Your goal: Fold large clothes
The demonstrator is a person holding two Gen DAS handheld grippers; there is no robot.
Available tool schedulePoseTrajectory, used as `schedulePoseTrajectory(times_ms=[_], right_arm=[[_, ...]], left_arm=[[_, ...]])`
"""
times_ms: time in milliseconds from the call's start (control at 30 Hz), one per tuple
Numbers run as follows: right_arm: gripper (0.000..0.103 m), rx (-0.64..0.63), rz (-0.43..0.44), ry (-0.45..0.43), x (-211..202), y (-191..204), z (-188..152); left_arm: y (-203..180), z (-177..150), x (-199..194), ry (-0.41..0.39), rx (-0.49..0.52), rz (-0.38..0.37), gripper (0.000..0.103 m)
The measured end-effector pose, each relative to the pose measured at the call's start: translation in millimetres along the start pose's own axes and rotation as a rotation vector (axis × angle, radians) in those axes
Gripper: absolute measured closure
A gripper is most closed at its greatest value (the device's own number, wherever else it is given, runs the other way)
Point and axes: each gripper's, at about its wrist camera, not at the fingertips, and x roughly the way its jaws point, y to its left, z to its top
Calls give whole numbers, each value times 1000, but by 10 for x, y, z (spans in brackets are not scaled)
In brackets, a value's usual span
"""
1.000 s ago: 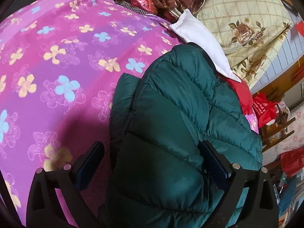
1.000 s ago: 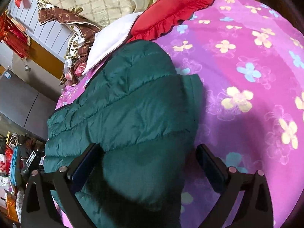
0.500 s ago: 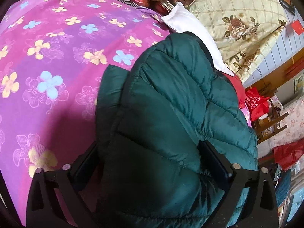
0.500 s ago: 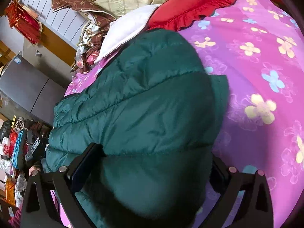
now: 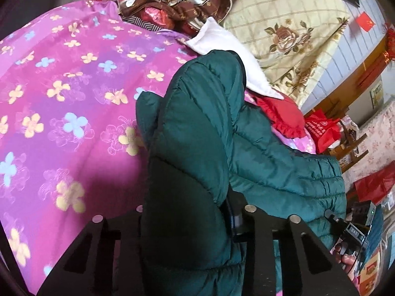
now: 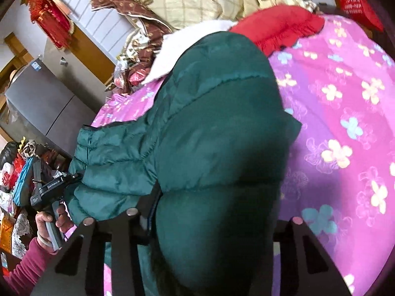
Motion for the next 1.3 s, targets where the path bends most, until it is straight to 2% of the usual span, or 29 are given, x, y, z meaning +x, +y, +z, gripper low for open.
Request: schedulePoseTrajectory(times_ms=[167, 300, 467, 533, 600, 633, 667, 733, 767, 900, 1067, 1200, 1300], right_arm=[[61, 4, 30, -18, -302, 165, -64], [61, -2, 65, -13, -596, 300, -243], [61, 43, 106, 18, -881, 324, -617], [60, 49, 101, 33, -952, 306, -795], [55, 81, 73, 66, -951, 219, -934], [48, 105, 39, 82, -928, 155, -1002], [40, 110, 4, 91, -907, 116, -1041], [29, 92, -116, 120, -800, 39, -1140], [25, 98, -133, 127, -769, 12, -1166], [24, 101, -191, 87, -899, 50, -1204], [23, 14, -333, 24, -1227, 252, -1184], [23, -1, -365, -44, -1515, 423, -1226], [23, -16, -334, -77, -1661, 596, -1282]], left_arm=[[-100, -159, -363, 13, 28, -26, 90], [-138, -390, -692, 39, 40, -38, 90], [-168, -744, -987, 78, 74, -9, 89], [-165, -849, -991, 89, 87, 22, 85], [-153, -940, -923, 94, 92, 80, 77], [-127, -985, -871, 91, 94, 112, 69], [-108, -1008, -822, 90, 95, 132, 66], [-37, -1055, -739, 83, 70, 160, 54], [-12, -1074, -740, 72, 56, 171, 52], [-85, -1128, -921, 21, 71, 237, 51], [-314, -1170, -1249, -80, 152, 348, 51], [-511, -1233, -1399, -139, 218, 404, 51], [-657, -1330, -1467, -174, 258, 427, 51]])
